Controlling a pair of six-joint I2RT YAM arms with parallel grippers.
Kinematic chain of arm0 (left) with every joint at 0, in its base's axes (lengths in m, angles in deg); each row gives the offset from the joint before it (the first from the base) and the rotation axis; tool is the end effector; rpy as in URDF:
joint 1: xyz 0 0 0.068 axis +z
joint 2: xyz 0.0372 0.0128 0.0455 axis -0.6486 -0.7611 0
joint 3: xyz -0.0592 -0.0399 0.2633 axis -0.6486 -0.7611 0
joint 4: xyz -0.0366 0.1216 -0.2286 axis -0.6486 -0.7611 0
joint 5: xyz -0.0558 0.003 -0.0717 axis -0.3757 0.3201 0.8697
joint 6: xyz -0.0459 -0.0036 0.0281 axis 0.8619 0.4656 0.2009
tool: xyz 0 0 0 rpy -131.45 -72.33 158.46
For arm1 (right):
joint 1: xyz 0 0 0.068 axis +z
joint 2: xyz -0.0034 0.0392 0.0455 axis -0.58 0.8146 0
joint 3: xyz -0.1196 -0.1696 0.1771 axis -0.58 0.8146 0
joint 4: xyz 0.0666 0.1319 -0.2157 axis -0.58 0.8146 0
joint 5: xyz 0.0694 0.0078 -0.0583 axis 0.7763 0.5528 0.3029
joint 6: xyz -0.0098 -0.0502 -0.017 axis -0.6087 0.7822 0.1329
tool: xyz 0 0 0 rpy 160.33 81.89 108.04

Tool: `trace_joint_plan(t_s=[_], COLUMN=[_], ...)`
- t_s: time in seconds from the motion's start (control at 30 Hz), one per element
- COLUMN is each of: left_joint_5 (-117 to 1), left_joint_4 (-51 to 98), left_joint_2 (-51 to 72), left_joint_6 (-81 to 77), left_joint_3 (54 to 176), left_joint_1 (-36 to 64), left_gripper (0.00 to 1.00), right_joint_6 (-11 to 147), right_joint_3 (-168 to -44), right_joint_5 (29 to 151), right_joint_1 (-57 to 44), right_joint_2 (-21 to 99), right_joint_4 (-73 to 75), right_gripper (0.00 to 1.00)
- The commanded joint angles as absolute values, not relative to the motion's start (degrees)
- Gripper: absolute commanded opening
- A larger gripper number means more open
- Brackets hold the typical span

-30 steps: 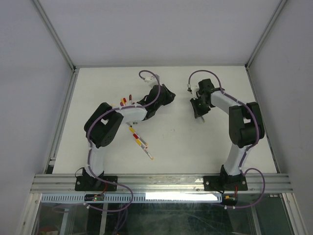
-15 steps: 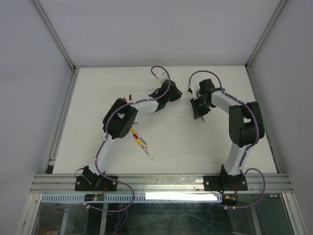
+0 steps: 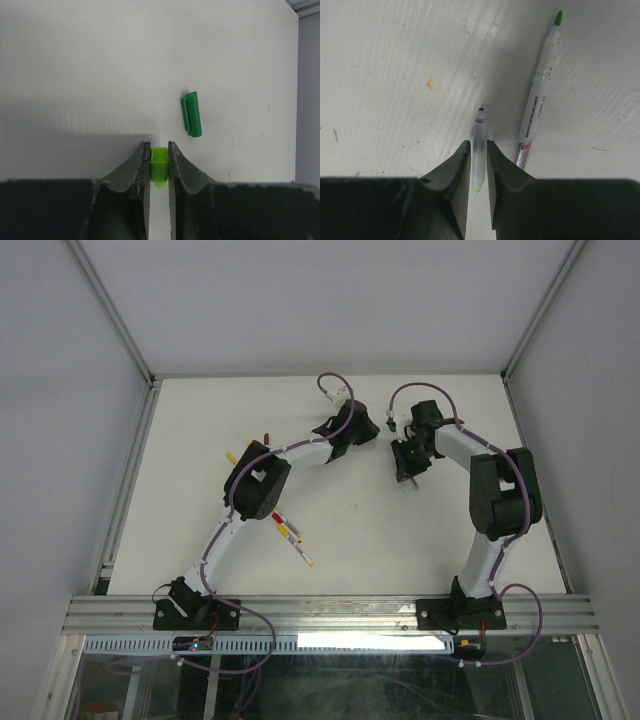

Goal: Open the pen caps
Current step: Place the pen cap at the center of the board.

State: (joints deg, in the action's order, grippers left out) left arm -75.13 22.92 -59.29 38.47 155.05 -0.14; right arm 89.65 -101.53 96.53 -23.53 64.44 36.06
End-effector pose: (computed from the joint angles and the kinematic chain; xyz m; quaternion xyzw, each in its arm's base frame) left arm 0.4347 -0.3649 0.1237 -0.1286 0.8621 -0.3041 0.3845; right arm 0.3547 0.0840 0.1706 -0.2454 0.9478 0.1210 0.1638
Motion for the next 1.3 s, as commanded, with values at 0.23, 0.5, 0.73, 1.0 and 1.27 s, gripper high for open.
trace_joint_plan(t_s=[0.23, 0.5, 0.73, 1.0, 1.27], left_joint_5=[-73.28, -74.20, -74.17, -75.01, -72.51], left_joint_4=[21.75, 21.71, 22.09, 29.32, 47.76], left_joint_2=[-60.60, -59.13, -57.27, -47.26, -26.43], left_joint_6=[39.55, 38.76, 36.63, 31.57, 21.67], left_joint_3=[158.54, 158.19, 158.24, 148.29, 121.72], left_joint_1=[-0.53, -0.57, -0.41, 0.06, 0.03], left_gripper=[0.22, 0.30, 0.37, 0.46, 0.67], right_joint_6=[89.77, 89.72, 89.71, 90.28, 93.03], right_joint_3=[-103.53, -103.31, -103.10, -102.21, -100.23], right_joint_5=[99.12, 99.90, 100.56, 105.14, 115.06], right_joint_1=[-25.05, -25.41, -25.71, -26.17, -26.48], right_joint_2=[59.27, 58.38, 57.48, 54.04, 47.45], right_joint_4=[35.08, 34.85, 34.61, 33.79, 33.10], right_gripper=[0.22, 0.22, 0.22, 0.23, 0.31])
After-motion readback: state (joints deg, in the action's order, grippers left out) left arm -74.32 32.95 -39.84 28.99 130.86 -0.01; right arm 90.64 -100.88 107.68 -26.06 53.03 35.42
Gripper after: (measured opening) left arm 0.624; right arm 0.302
